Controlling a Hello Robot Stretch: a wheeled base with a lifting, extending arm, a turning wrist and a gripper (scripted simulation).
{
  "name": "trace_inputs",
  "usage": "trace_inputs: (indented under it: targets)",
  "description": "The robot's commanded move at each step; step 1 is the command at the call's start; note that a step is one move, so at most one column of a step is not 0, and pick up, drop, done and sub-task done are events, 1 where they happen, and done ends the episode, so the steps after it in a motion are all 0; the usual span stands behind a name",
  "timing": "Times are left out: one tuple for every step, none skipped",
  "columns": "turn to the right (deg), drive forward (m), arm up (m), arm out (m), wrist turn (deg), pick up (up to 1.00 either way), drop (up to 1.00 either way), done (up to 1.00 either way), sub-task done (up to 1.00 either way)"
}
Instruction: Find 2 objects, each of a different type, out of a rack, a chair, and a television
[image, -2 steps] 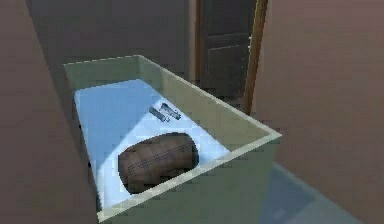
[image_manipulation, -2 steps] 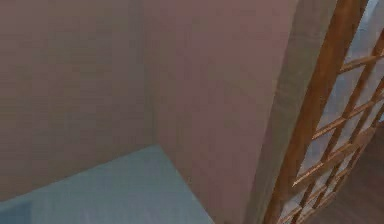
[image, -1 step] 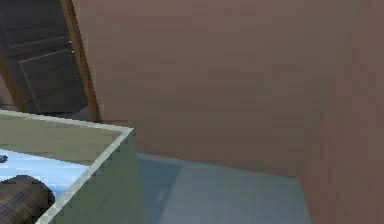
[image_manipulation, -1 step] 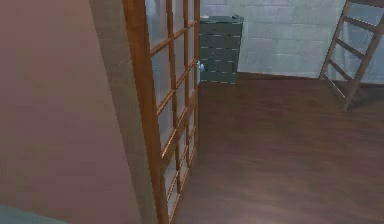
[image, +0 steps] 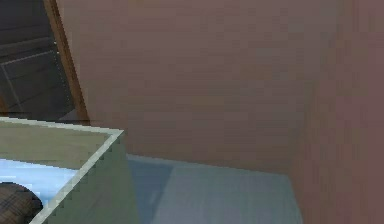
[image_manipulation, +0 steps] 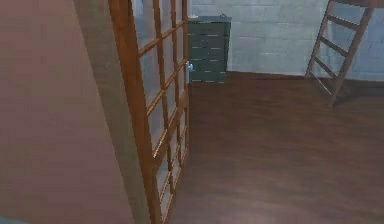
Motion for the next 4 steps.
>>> trace_inputs:
  targets:
    - [0.0, 0.9, 0.0, 0.0, 0.0, 0.0, 0.0, 0.0, 0.0]
    - [-45.0, 0.0, 0.0, 0.0, 0.0, 0.0, 0.0, 0.0, 0.0]
    - [-18.0, 0.0, 0.0, 0.0, 0.0, 0.0, 0.0, 0.0, 0.0]
    - [0.0, 1.0, 0.0, 0.0, 0.0, 0.0, 0.0, 0.0, 0.0]
